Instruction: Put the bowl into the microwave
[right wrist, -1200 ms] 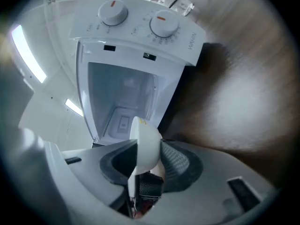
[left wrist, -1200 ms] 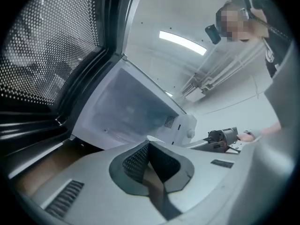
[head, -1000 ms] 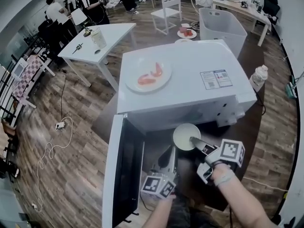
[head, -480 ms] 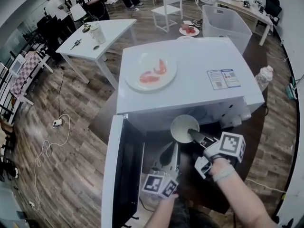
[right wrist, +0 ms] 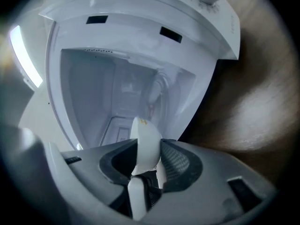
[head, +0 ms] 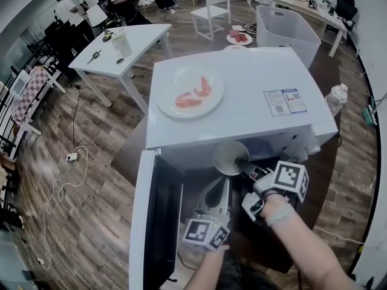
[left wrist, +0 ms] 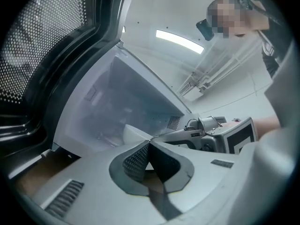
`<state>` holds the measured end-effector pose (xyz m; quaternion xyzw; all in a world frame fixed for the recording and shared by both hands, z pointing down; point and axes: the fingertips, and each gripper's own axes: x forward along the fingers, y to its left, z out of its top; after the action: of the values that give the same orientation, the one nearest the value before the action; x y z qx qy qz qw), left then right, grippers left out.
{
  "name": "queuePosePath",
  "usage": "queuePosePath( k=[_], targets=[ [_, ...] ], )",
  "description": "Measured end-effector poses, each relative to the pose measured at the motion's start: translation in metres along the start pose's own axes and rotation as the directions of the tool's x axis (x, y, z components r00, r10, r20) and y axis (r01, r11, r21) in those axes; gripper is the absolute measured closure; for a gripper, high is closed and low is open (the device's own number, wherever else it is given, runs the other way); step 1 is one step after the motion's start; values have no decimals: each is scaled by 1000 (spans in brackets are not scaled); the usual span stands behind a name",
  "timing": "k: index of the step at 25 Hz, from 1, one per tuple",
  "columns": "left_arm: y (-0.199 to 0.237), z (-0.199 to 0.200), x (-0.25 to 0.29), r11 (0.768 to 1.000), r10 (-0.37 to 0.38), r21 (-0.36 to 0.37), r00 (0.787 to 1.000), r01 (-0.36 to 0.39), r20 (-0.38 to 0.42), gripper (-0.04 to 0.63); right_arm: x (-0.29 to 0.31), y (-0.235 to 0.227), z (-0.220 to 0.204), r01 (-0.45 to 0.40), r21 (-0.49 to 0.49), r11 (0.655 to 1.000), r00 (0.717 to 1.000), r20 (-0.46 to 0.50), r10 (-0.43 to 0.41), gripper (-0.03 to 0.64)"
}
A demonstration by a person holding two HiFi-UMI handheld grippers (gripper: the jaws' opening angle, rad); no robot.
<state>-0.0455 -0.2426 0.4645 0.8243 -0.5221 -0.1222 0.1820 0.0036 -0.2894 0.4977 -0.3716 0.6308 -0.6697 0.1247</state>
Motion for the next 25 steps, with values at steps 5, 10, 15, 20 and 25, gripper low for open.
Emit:
queuePosePath(
  k=[5, 10, 15, 20, 25],
  targets=[
    [2, -1, 5, 1000, 3, -5, 1000, -3, -5, 584, 3, -1, 3, -3, 43, 999, 1000, 2, 2, 474],
    [6, 0, 7, 1000, 15, -14, 1000, -15, -3, 584, 6, 4, 5, -18, 26, 999, 1000, -21, 19, 463],
    [9, 6, 10, 999, 29, -28, 1000, -28, 7, 584, 7, 13, 2, -70, -72, 995, 995, -71, 65, 426],
    [15, 8, 11, 999, 40, -34, 999, -40, 6, 584, 7, 28, -10, -188, -226, 956, 975, -164, 153, 389],
    [21, 8, 13, 998, 50, -42, 999, -49, 7, 584, 2, 23, -24, -200, -356, 913, 961, -251, 113, 388]
  ],
)
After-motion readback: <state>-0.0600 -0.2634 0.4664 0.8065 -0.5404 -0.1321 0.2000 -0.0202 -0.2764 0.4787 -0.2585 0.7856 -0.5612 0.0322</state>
